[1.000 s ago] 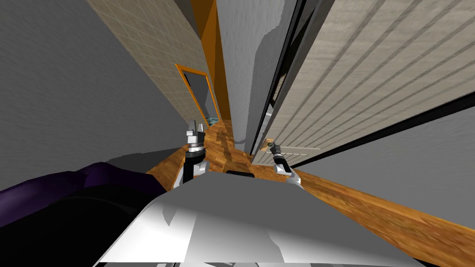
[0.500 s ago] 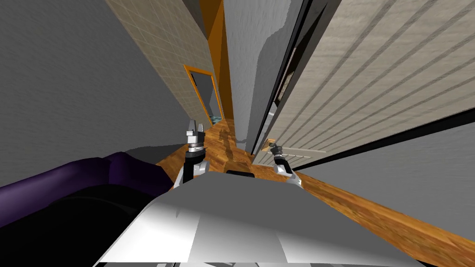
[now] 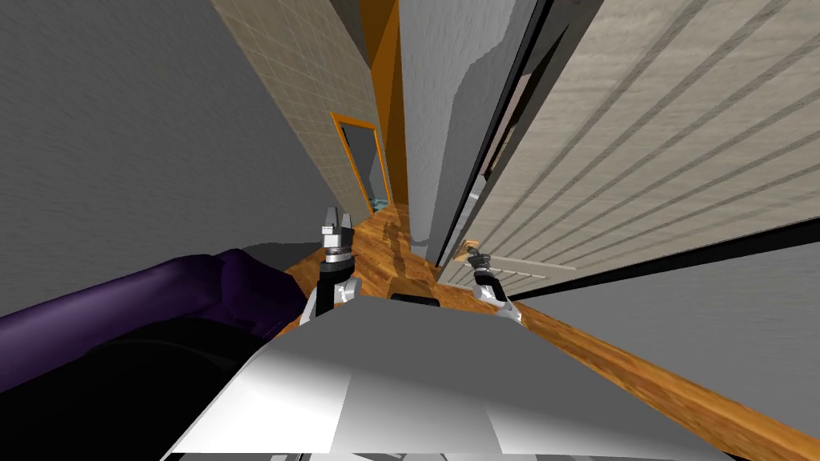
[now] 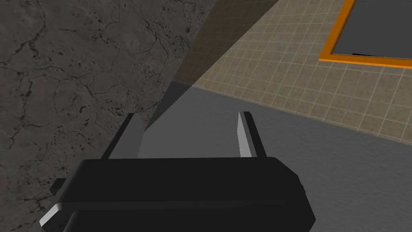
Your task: Pull the door open
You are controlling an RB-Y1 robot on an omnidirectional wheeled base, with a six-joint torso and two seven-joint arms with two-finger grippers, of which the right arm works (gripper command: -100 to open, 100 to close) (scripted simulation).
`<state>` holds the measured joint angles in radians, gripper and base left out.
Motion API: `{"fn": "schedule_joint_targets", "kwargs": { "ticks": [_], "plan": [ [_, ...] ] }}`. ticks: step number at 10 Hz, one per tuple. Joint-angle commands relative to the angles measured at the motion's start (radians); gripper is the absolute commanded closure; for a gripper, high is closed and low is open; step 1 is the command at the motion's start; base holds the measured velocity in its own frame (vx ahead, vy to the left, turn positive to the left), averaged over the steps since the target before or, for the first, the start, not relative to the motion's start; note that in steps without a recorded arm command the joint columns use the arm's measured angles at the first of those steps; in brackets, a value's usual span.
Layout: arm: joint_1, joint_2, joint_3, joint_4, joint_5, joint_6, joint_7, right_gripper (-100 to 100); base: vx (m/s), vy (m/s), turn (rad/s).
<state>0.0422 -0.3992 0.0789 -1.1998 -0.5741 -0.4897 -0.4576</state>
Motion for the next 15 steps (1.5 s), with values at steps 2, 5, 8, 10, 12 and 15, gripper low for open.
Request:
{"fn": "schedule_joint_targets", "kwargs": {
  "ticks": [2,5,8,10,12,15],
  "plan": [
    [-0.006,0.007,-0.001,-0.029,-0.08,-0.001,-0.077,100,-0.089,-0.062,0.188],
    [0.024,0.015,0.017,-0.04,-0.138,0.015,-0.144,-100,-0.069,-0.037,0.076],
    [0.05,0.024,0.041,-0.089,-0.207,0.024,-0.213,-100,-0.113,-0.032,0.04],
    [0.071,0.03,0.06,-0.128,-0.261,0.03,-0.267,-100,-0.107,-0.012,0.025],
    [0.091,0.037,0.079,-0.167,-0.315,0.037,-0.321,-100,-0.095,-0.029,0.033],
    [0.119,0.046,0.106,-0.22,-0.389,0.045,-0.396,-100,-0.09,-0.039,0.031]
  ]
}}
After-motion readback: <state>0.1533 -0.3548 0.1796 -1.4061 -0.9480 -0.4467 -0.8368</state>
